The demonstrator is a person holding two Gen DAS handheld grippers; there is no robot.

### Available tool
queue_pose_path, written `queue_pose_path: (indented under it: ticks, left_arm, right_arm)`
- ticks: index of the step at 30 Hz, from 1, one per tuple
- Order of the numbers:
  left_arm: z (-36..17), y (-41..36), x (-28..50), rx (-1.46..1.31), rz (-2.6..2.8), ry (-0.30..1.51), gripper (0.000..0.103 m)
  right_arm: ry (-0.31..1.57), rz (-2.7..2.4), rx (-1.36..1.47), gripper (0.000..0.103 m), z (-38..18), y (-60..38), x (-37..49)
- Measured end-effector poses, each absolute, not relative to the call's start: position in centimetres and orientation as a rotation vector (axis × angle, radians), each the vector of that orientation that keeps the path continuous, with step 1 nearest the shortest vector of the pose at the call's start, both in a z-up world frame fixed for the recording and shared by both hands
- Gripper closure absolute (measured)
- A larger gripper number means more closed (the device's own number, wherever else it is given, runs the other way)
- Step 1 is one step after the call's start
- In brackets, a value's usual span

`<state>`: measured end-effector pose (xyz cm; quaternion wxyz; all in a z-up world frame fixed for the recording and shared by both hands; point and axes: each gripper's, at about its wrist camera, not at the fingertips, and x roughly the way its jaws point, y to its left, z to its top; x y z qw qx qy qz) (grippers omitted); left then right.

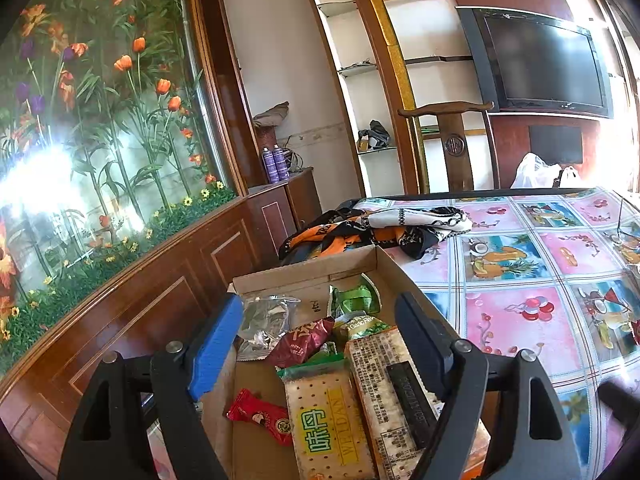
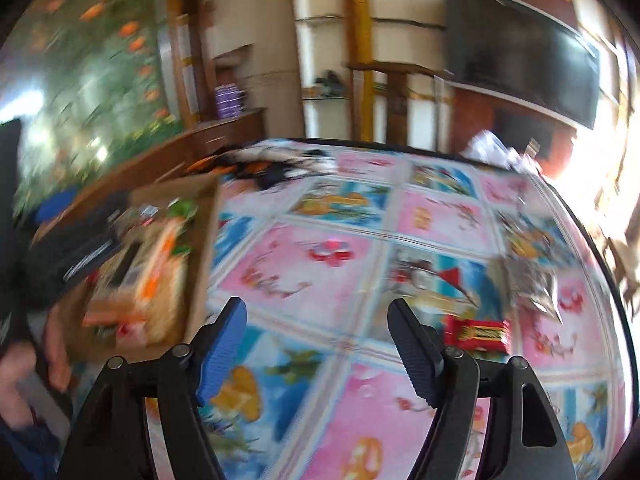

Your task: Organize snacks

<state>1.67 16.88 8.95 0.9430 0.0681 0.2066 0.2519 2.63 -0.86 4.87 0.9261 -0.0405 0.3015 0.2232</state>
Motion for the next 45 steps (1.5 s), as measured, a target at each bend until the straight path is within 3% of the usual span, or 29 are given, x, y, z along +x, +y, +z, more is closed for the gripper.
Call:
queue_pose_path:
  ticks: [6,18,20,22,26,29,45]
  left_arm:
    - [9.1,17.2,1.4,0.128,0.512,0.426,0.018]
    - [10.1,18.3,0.6,0.046,0.436,0.433,0.000]
    - [10.2,18.2,0.6,0.041,0.433,0.432,0.000]
    - [10.2,18.1,0.6,0.039,0.429,0.434,0.000]
    - [10.2,17.9,1.0,0.036,0.417,0.470,0.000]
    - [9.9,17.7,1.3,0.040,0.395,0.500,0.000]
    - [10.3,19.7,1.1,-0.092,0.388,0.475,0.000]
  right_arm:
    - [0.552,0.581,-0.229,0.017,4.6,1.8,-0.6]
    - [0.706,0.672,-0.441,0.011,-0.2,2.4,-3.8]
    - [0.735,0.673,-0.438,0.011,-0.5,2.2,-3.6]
    - [0.743,0.642,-0.441,0.000,-0.6,2.1,-3.4]
    - [0.748,0.626,-0.448,0.000,-0.8,1.7,-3.2]
    - [0.875,0.724,-0.307,0.000,-1.5,0.2,-1.7]
    - [0.865,0.708,-0.312,0.000,-1.4,-0.1,-1.6]
